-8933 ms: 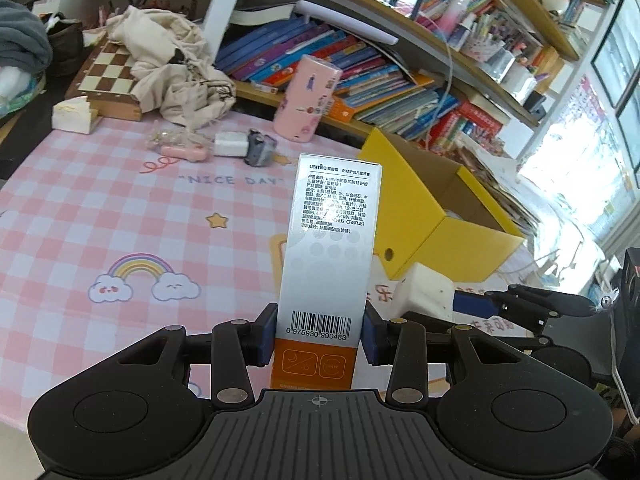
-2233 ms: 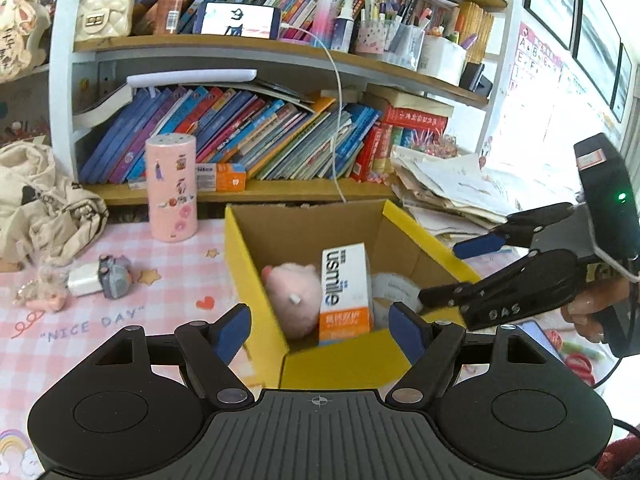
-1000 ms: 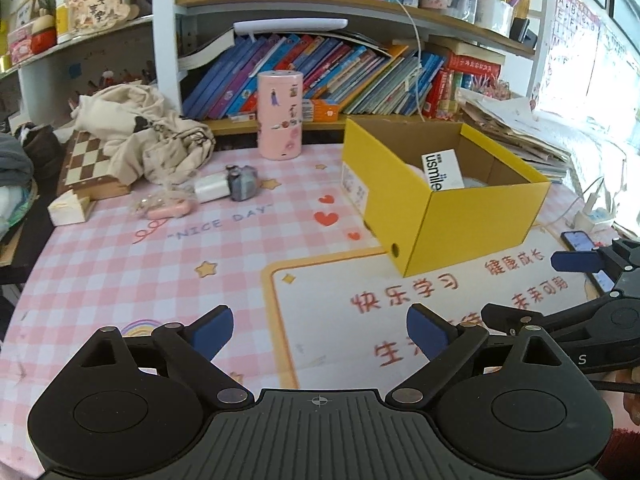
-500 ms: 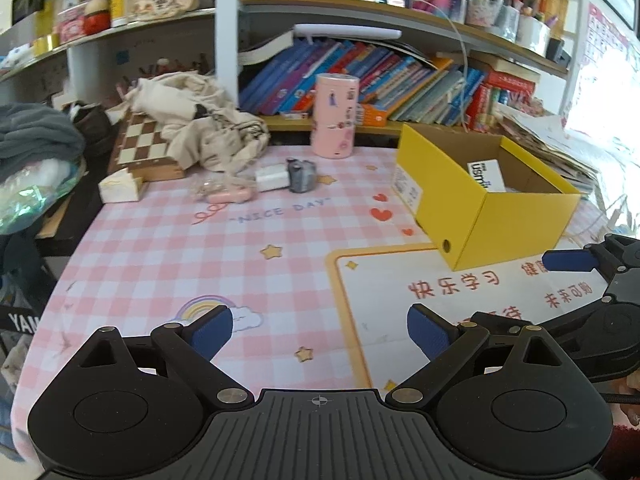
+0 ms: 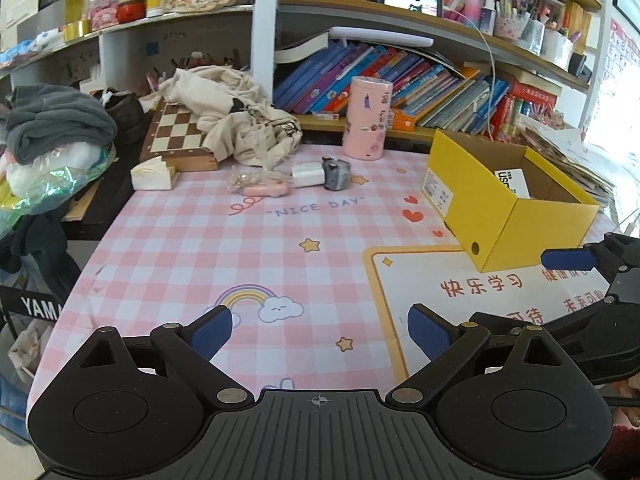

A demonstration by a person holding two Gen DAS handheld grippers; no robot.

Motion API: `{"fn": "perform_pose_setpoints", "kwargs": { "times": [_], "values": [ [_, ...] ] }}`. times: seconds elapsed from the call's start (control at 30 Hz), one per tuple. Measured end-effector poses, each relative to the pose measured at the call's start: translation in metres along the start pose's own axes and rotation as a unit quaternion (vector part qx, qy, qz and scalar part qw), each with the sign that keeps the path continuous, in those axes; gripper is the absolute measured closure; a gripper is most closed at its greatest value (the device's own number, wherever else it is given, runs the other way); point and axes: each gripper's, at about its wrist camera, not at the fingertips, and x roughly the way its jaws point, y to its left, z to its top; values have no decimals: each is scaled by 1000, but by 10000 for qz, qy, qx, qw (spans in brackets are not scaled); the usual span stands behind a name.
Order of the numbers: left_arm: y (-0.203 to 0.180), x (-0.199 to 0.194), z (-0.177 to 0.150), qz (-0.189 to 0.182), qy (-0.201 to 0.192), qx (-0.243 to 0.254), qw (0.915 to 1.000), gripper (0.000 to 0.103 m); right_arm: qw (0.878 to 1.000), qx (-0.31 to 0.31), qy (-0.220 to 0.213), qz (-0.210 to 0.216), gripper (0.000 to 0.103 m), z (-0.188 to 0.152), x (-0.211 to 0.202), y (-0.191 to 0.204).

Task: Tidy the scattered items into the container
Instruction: 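Move both tools toward the grey toy car and clear pearl bag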

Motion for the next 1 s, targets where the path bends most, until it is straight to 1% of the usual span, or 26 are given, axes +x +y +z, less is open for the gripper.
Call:
{"fn": "perform_pose_setpoints", "kwargs": {
  "times": [0.23, 0.57, 0.7, 0.87, 1.0],
  "values": [
    [2, 0, -3, -41, 47, -26, 10000, 6, 9999, -151, 9, 76, 2, 2, 1, 8],
    [10, 6, -2, 56, 77, -152, 9998, 6, 9995, -243, -10, 213, 2, 7, 11, 12],
    [9, 13, 2, 61, 131, -77, 9999, 6, 9995, -197, -31, 225, 2, 13, 19, 9],
    [18, 20, 10, 163, -33, -178, 9997, 6, 9995, -181, -39, 272, 4, 26, 33, 3],
    [27, 30, 17, 255, -59, -300, 9992, 6, 9995, -121, -33, 305, 4, 37, 48, -2]
  ]
}}
